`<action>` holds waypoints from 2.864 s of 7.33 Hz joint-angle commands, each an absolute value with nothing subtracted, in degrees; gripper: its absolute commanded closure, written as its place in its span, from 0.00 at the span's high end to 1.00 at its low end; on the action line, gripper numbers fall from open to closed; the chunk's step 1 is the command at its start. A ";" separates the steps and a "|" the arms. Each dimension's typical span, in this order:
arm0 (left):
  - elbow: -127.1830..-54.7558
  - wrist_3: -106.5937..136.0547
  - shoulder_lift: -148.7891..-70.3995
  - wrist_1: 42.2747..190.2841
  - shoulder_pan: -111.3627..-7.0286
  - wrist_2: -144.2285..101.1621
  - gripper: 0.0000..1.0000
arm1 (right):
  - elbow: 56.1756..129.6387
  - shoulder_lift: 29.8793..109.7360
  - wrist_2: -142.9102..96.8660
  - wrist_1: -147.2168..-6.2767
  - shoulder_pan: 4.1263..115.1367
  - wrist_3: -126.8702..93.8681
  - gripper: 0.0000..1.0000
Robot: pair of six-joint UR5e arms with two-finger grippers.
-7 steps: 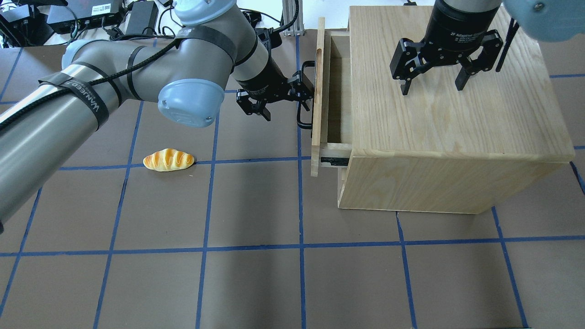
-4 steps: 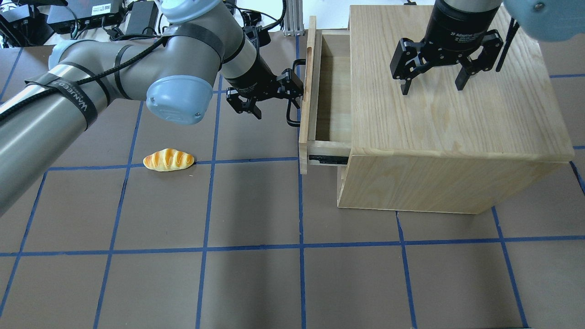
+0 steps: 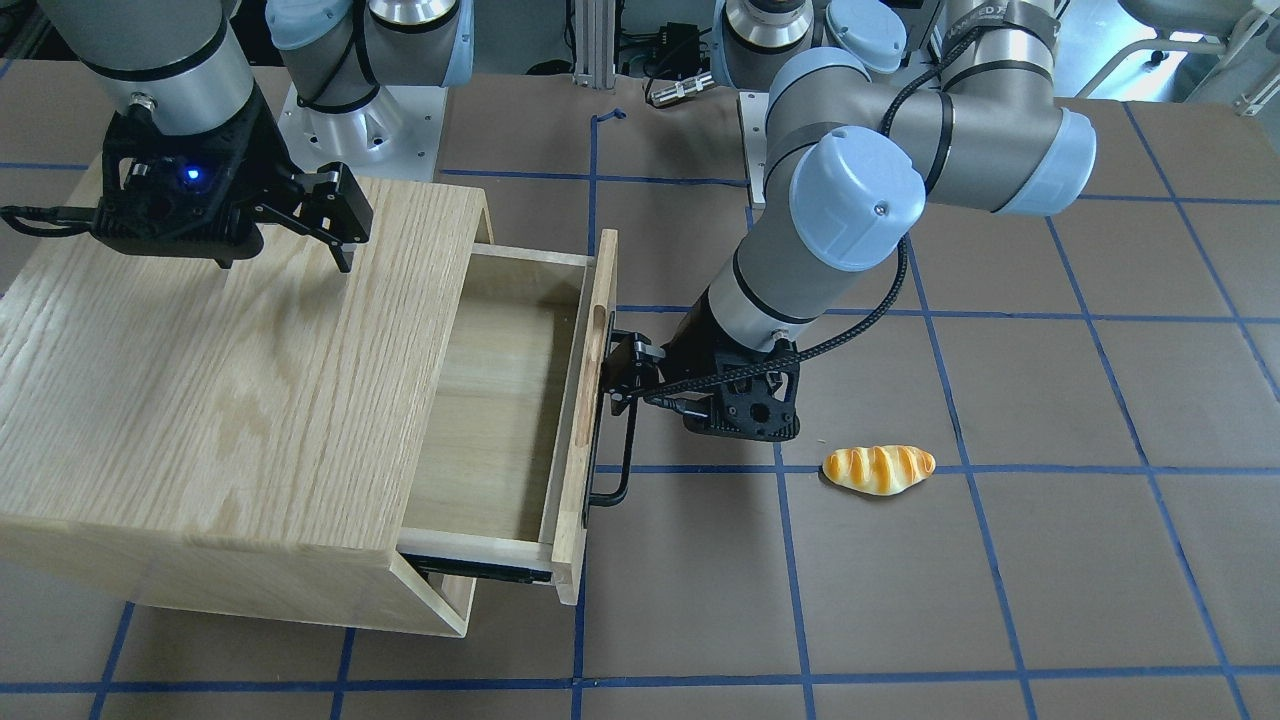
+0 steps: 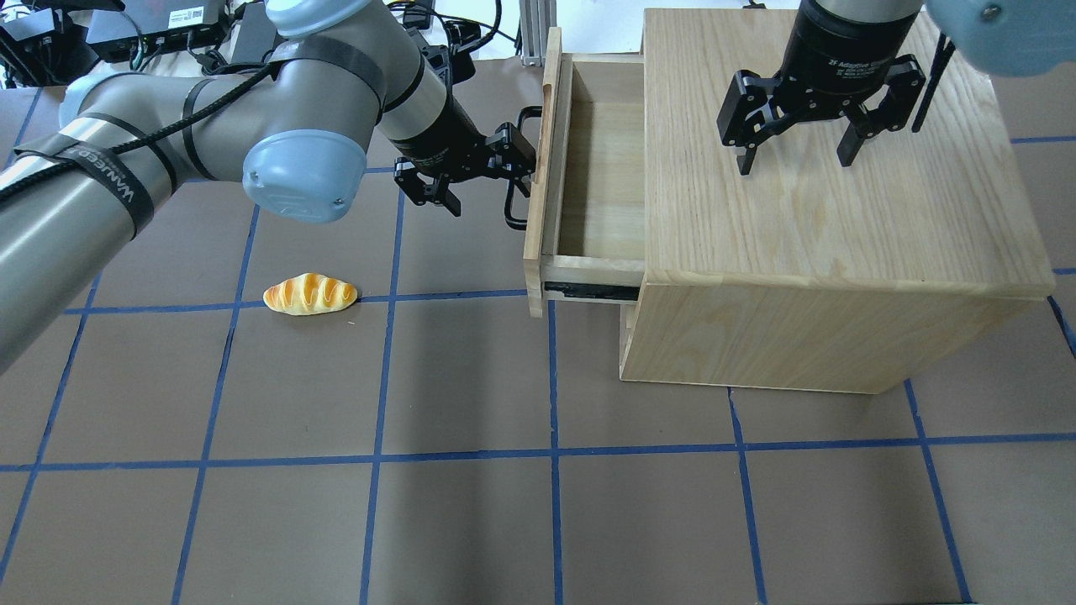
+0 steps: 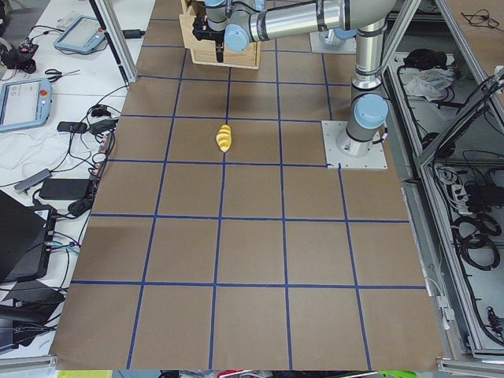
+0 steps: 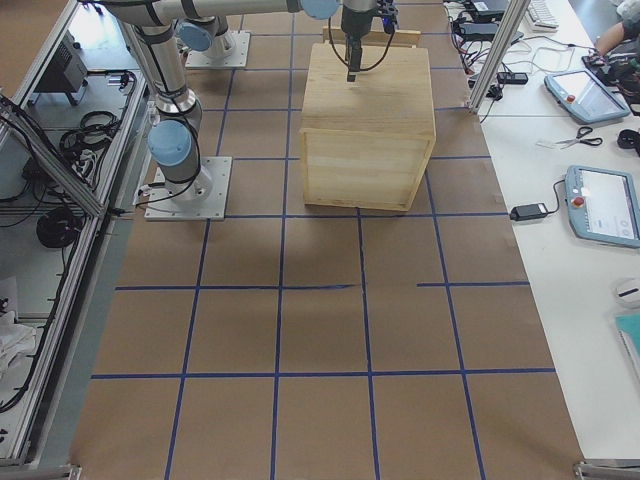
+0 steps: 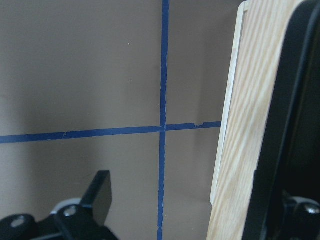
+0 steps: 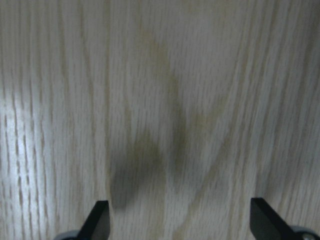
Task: Open upper drawer
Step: 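Pull the handle with the left gripper, sliding the drawer out toward the bread roll, then hold the handle with the left gripper at the drawer's open position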
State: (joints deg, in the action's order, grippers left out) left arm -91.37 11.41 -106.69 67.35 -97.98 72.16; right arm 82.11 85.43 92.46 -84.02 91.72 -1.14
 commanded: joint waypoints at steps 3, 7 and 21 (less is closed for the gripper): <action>-91.49 8.88 -106.17 69.25 -94.93 72.16 1.00 | 82.09 85.43 92.46 -84.02 91.76 -1.14 1.00; -91.49 8.09 -106.17 69.70 -93.96 72.16 1.00 | 82.09 85.43 92.46 -84.02 91.67 -1.05 1.00; -91.49 7.21 -105.56 73.81 -92.64 72.16 1.00 | 82.09 85.43 92.46 -84.02 91.67 -1.14 1.00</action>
State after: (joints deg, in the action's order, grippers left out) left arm -91.47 7.30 -105.51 72.22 -92.82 72.08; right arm 82.09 85.43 92.46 -84.02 91.74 -1.13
